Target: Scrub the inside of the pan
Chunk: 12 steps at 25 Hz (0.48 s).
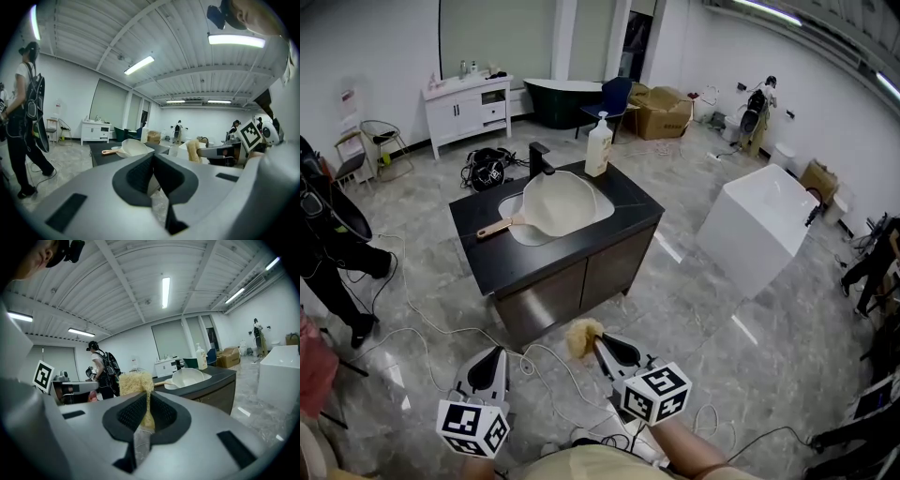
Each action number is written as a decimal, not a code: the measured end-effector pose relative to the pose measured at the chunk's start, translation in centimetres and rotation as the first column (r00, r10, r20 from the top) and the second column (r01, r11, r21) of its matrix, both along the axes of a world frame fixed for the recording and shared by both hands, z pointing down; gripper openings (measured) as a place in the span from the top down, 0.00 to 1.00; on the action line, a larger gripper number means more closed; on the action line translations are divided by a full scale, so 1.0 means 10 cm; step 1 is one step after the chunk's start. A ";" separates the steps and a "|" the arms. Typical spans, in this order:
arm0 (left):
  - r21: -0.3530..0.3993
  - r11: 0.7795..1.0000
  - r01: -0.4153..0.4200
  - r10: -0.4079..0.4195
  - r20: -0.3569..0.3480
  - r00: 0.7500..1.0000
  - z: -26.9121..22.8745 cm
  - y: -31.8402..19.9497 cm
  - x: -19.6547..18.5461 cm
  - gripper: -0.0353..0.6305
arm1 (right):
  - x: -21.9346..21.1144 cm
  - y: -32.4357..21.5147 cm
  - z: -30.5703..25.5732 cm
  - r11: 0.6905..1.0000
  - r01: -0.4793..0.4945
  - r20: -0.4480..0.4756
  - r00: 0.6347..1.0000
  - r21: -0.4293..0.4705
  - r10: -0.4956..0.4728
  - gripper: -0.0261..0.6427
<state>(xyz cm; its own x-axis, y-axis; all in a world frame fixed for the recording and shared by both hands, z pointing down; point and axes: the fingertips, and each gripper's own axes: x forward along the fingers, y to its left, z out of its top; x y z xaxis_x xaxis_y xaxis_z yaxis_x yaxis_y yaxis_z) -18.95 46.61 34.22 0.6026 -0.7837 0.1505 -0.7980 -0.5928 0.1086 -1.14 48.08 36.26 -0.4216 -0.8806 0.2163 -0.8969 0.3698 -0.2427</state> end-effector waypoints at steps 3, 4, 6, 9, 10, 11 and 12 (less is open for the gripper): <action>0.018 1.000 0.015 -0.015 0.024 1.000 0.00 -0.06 0.08 0.93 | 0.04 -0.05 0.00 1.000 0.012 0.007 1.000 -0.001 -0.012 0.91; 0.015 1.000 0.017 -0.017 0.026 1.000 0.00 -0.08 0.11 0.93 | 0.06 -0.07 0.00 1.000 0.016 0.009 1.000 0.000 -0.016 0.91; 0.005 1.000 0.017 -0.017 0.023 1.000 0.02 -0.12 0.19 0.93 | 0.09 -0.10 0.00 1.000 0.025 0.013 1.000 -0.001 -0.025 0.91; -0.008 1.000 0.023 -0.023 0.026 0.999 0.07 -0.16 0.28 0.93 | 0.14 -0.16 0.06 0.999 0.040 0.021 0.999 -0.005 -0.040 0.91; -0.009 1.000 0.027 -0.027 0.030 0.999 0.09 -0.18 0.30 0.93 | 0.16 -0.19 0.08 0.999 0.045 0.022 0.999 -0.006 -0.045 0.91; -0.007 0.999 0.032 -0.032 0.034 0.999 0.10 -0.19 0.32 0.93 | 0.17 -0.21 0.09 0.999 0.050 0.021 0.999 -0.006 -0.050 0.91; -0.005 0.999 0.036 -0.036 0.037 0.999 0.10 -0.21 0.34 0.93 | 0.18 -0.23 0.10 0.999 0.054 0.018 0.998 -0.006 -0.054 0.91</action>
